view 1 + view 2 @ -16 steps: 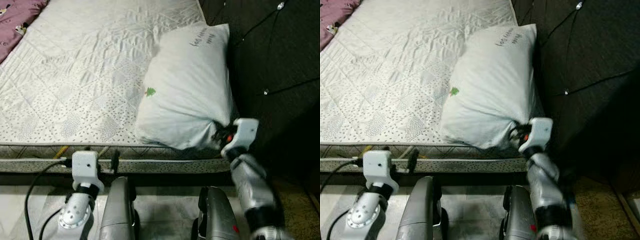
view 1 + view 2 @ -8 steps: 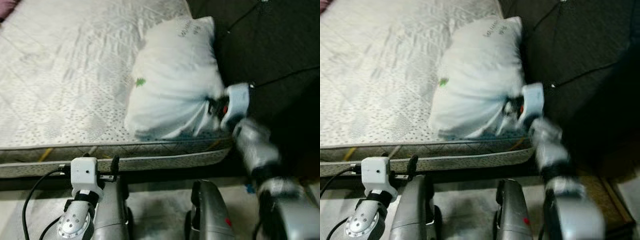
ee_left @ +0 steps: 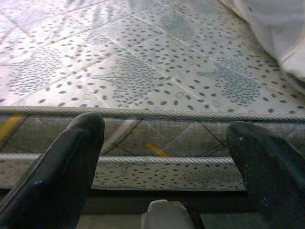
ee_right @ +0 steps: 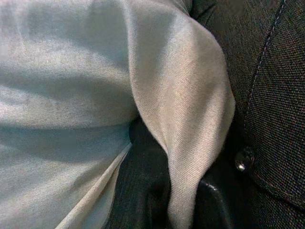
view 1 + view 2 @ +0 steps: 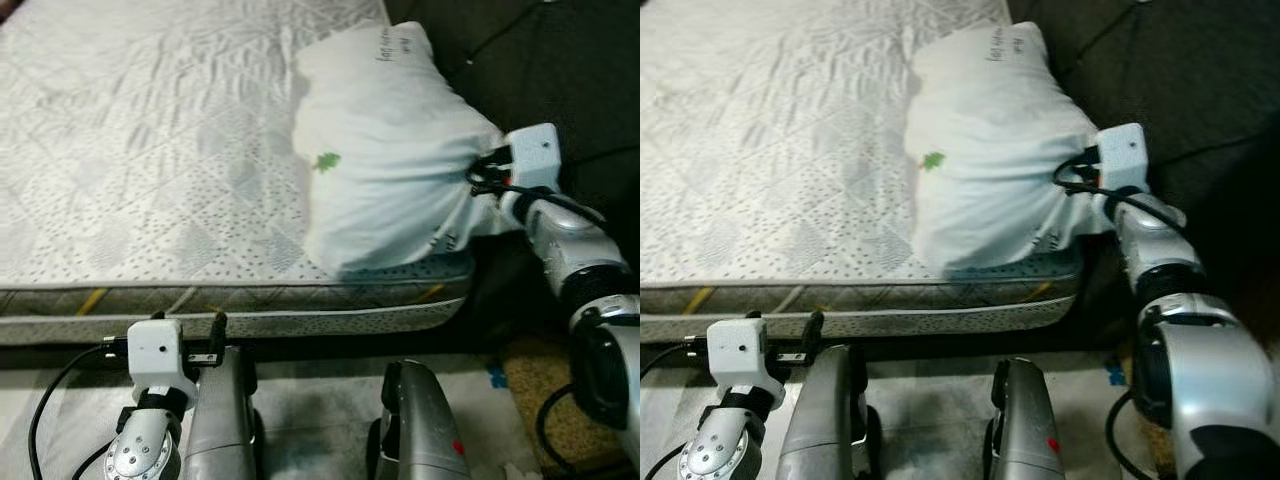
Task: Clean up the room
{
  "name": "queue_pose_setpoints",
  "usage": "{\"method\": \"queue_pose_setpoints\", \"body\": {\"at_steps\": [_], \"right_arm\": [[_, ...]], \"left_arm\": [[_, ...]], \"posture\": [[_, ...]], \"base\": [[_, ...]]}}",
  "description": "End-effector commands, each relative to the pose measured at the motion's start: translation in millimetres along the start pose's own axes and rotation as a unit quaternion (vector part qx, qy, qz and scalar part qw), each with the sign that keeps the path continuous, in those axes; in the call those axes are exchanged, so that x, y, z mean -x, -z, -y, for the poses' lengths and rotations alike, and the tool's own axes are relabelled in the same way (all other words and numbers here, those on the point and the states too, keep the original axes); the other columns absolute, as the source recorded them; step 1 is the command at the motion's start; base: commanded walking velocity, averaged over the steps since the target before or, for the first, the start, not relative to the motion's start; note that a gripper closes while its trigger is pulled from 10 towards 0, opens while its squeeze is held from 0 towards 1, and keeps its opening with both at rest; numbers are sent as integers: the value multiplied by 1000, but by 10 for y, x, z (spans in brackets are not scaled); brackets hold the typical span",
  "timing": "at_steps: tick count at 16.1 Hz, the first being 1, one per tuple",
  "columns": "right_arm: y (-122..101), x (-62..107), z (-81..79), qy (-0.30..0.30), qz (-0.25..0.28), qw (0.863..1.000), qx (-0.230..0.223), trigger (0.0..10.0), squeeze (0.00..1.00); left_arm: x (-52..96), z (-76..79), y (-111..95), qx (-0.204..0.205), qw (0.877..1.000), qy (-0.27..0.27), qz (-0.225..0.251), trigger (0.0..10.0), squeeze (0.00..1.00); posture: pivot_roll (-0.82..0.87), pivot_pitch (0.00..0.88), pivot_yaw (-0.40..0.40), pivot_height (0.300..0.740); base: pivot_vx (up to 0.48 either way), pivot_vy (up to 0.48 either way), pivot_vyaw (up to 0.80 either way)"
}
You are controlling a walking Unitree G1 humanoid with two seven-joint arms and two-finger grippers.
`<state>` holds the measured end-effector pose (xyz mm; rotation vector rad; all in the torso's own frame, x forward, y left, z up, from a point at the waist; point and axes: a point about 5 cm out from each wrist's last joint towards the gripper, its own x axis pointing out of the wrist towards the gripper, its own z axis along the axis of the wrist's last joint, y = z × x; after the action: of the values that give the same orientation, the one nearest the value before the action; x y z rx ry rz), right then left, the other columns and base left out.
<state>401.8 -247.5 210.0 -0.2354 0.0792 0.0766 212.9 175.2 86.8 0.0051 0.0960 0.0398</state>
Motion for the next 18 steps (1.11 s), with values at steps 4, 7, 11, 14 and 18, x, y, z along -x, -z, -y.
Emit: {"method": "queue_pose_setpoints", "body": {"at_steps": [4,7,11,14,18], "right_arm": [[-22,142,297,30,57,998,-5,0,0],[74,198,339,36,65,997,-24,0,0],[302,337,454,51,57,996,-48,0,0],[508,409,244,31,67,996,-58,0,0],[684,519,-99,5,70,994,-84,0,0]], "left_arm": [[-41,3,18,-4,1000,-2,-6,10000,0],[-74,11,27,-4,1000,4,-6,10000,0],[-148,31,32,-6,1000,10,-4,10000,0],[-144,32,61,-6,1000,8,-6,10000,0],[-194,54,65,-7,1000,19,-6,10000,0]], "posture": [[129,225,-23,570],[114,213,-12,570],[94,197,-19,570],[88,192,-17,570],[73,181,-6,570]], "base": [[0,0,0],[0,0,0],[0,0,0],[0,0,0],[0,0,0]]}}
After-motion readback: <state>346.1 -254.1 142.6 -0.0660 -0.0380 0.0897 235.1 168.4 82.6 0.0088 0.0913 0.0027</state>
